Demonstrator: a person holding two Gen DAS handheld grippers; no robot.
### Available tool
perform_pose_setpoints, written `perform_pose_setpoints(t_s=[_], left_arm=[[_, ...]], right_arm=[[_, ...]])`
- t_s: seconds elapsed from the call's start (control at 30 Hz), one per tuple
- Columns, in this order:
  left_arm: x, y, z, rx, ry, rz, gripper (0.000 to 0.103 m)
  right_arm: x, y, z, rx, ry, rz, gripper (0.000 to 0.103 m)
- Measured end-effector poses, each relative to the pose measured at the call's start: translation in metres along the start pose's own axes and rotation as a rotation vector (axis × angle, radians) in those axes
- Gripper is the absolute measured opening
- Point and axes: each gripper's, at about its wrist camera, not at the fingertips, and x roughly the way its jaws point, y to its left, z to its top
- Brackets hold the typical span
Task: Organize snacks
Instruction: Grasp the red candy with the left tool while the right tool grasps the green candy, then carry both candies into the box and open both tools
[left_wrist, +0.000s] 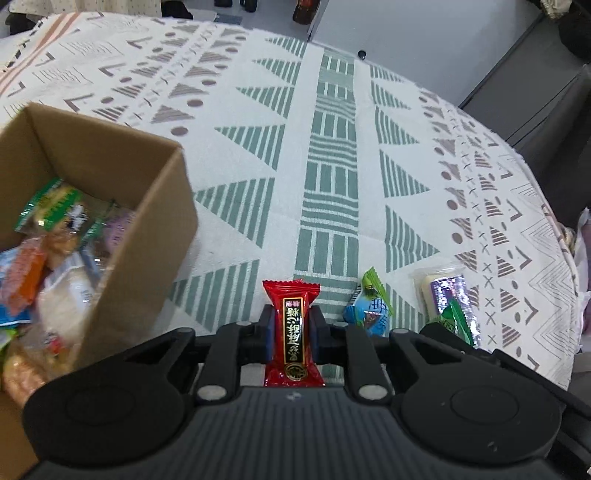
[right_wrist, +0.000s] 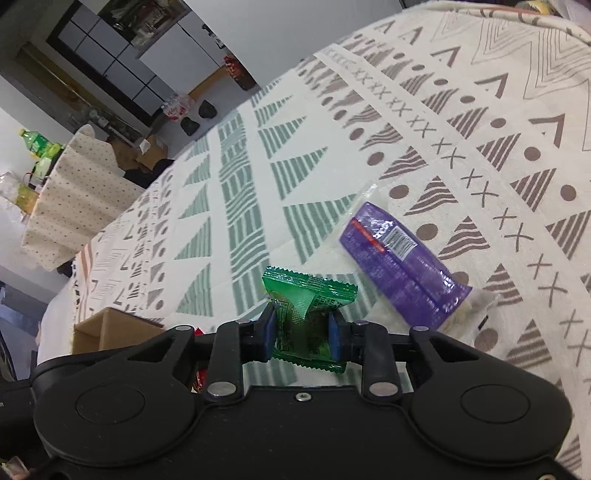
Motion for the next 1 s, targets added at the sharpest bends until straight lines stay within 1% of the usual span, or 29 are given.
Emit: perform_pose_setpoints(t_s=[0.5,0.73,1.0], left_arm=[[-0.075,0.015,-0.019,0.013,-0.091,-0.039,0.017],[-0.104,0.022,-0.021,0.018,-0.133,-0.044,0.017],[-0.129,0.035,-0.023,0.003,-0.167,-0.047,0.017]], right_arm=[[-0.058,0.038,-0.016,-0.041,-0.086,0.064,0.027],[-0.077,0.055,-0.021,-0.071,-0.113,0.092,0.027],[-0.09,0.075,-0.026,-0.109,-0.125,0.115,0.027]])
